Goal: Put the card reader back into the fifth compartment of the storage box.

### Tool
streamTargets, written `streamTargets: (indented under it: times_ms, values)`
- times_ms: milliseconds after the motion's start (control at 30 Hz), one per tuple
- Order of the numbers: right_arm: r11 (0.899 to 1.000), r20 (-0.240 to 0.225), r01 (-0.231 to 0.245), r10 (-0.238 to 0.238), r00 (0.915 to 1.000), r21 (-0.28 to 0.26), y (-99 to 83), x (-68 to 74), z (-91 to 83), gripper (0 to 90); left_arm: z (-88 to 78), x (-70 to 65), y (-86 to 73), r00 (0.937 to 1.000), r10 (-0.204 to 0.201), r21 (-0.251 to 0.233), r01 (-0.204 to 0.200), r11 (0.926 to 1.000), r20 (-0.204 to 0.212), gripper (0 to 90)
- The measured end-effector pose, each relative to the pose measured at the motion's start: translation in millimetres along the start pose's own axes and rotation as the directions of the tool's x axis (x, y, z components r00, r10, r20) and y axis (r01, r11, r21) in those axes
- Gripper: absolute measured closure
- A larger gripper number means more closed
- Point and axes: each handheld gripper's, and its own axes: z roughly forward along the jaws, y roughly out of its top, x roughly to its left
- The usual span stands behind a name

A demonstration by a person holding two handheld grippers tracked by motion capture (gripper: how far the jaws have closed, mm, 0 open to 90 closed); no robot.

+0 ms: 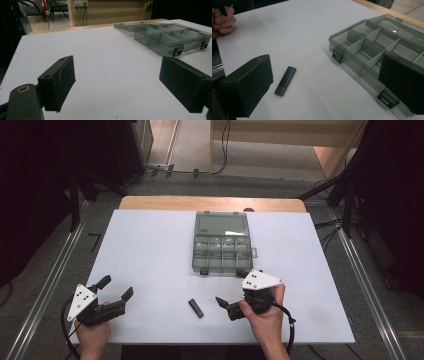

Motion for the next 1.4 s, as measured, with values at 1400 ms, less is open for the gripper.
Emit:
streamTargets:
  times_ms: [1400]
  values:
    - [0.993,-0.128,0.045,-0.031,0.9912,0.106,2.9,36.7,54.9,0.0,0.2,0.0,0.2,1.0000,0.001,0.000,-0.001,1.0000,0.002,13.6]
